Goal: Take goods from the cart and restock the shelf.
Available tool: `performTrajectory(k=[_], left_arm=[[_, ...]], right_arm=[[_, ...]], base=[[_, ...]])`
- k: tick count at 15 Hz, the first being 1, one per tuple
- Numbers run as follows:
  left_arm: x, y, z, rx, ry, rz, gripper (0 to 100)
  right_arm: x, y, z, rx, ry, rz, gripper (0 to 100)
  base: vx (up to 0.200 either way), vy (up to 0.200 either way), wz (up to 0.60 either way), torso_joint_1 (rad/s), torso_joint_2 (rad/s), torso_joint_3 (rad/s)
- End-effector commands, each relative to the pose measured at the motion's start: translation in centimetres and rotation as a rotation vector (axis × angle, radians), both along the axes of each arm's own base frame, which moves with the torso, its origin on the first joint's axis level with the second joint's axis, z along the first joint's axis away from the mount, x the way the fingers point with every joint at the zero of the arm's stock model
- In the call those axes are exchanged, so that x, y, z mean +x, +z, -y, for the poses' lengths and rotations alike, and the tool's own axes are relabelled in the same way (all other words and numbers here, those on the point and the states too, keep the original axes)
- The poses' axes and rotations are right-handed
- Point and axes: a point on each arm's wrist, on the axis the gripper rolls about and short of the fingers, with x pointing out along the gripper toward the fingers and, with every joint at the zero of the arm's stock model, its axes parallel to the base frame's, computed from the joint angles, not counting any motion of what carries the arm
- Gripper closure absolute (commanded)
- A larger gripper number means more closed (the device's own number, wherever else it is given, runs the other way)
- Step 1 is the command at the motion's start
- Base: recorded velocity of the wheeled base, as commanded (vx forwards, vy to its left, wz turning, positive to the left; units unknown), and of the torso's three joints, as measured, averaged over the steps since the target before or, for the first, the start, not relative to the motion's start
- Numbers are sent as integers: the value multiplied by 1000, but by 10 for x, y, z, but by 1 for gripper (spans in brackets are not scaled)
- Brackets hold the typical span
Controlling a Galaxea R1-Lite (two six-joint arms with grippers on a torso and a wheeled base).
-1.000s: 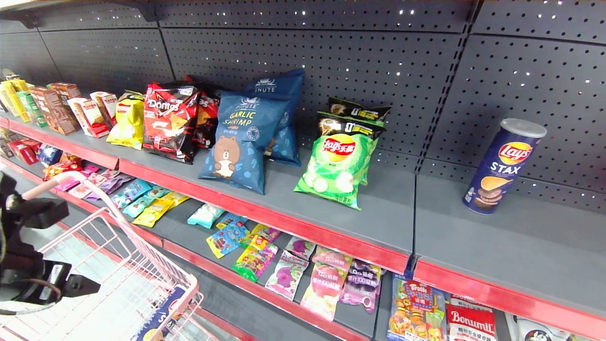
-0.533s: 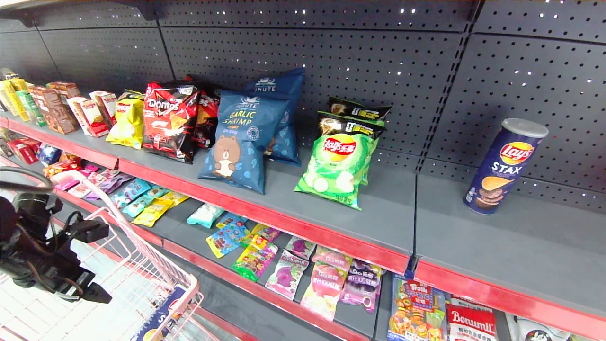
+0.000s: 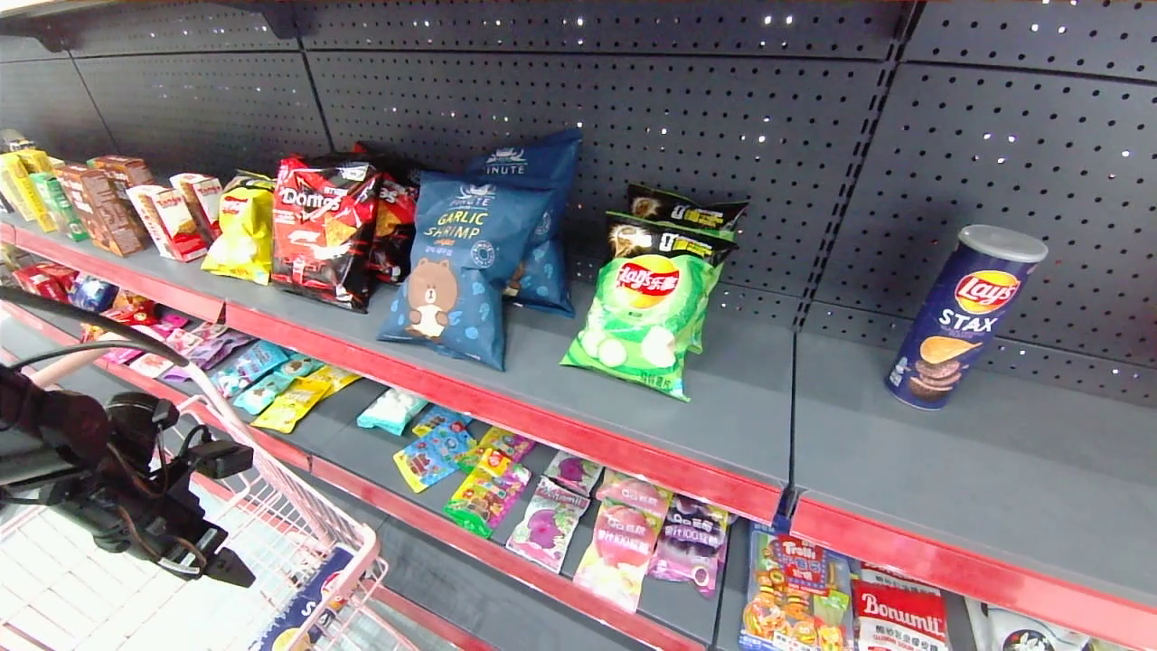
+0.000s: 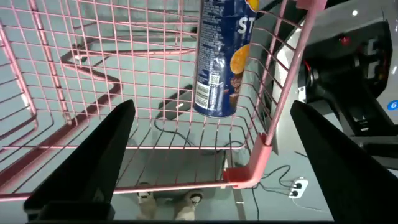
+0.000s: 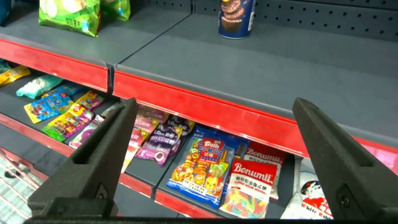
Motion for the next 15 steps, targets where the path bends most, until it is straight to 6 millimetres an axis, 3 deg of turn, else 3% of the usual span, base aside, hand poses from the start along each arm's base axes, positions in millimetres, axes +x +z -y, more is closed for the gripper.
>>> performTrajectory(k=[1,15], left_arm=[[1,-12,3,-15,-8,-35,0],[-4,-22,7,-13,-16,-28,0]], right_arm=[[0,0,0,0,0,0,0],[0,0,0,0,0,0,0]], base=[[0,0,0,0,0,0],[0,0,0,0,0,0]])
